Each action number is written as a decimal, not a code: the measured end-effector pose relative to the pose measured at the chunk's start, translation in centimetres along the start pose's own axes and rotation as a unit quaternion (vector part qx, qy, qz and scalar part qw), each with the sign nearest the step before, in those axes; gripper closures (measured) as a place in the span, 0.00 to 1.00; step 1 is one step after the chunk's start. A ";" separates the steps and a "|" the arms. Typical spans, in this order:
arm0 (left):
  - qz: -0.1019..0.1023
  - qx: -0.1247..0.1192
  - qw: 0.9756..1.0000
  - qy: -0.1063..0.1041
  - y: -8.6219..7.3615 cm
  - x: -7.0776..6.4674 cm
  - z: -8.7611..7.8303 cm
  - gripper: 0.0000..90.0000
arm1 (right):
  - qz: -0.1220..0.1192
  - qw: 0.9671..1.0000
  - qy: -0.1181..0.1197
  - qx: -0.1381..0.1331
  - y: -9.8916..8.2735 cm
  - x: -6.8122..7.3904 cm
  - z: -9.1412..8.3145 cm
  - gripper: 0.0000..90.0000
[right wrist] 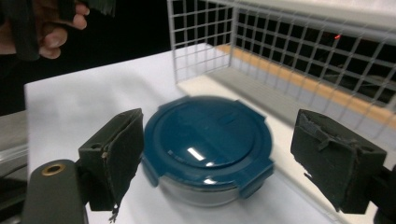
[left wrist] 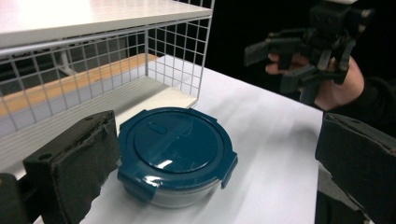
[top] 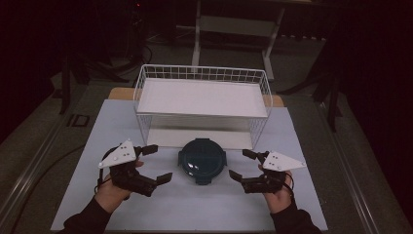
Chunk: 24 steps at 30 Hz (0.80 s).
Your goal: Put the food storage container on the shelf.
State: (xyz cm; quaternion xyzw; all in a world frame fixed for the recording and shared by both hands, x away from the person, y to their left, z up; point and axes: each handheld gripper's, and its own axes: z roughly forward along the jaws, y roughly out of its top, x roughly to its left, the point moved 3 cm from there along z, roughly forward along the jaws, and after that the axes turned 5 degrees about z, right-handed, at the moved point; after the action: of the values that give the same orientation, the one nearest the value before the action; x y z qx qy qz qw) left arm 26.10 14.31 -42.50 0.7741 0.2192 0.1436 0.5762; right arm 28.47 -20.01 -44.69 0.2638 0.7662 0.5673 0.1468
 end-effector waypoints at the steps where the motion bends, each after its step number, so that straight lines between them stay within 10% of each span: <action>1: 0.005 0.014 1.000 0.005 0.2 0.1 0.3 0.00 | -0.002 1.000 -0.007 -0.002 0.2 0.0 -0.1 0.19; 10: -0.042 0.040 0.998 -0.006 0.6 1.5 3.3 0.00 | 0.002 1.000 -0.010 -0.004 1.4 -0.6 -0.2 0.15; 16: -0.108 0.073 0.991 -0.010 -0.9 3.4 5.9 0.00 | 0.045 0.999 -0.002 0.007 1.2 -1.0 0.7 0.11; 19: -0.167 0.090 0.982 -0.008 -1.7 4.4 6.7 0.00 | 0.057 0.998 -0.004 0.004 1.0 -1.3 1.1 0.11; 24: -0.264 0.110 0.958 -0.018 -3.5 6.0 7.6 0.00 | 0.056 0.998 -0.010 0.013 0.5 -1.3 1.6 0.11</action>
State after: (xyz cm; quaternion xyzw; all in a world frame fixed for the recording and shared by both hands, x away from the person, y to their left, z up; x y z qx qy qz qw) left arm 34.28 11.94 -48.28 0.7497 0.4202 -0.0527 0.5086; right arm 30.48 -19.42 -44.84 0.3139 0.7562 0.5617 0.1193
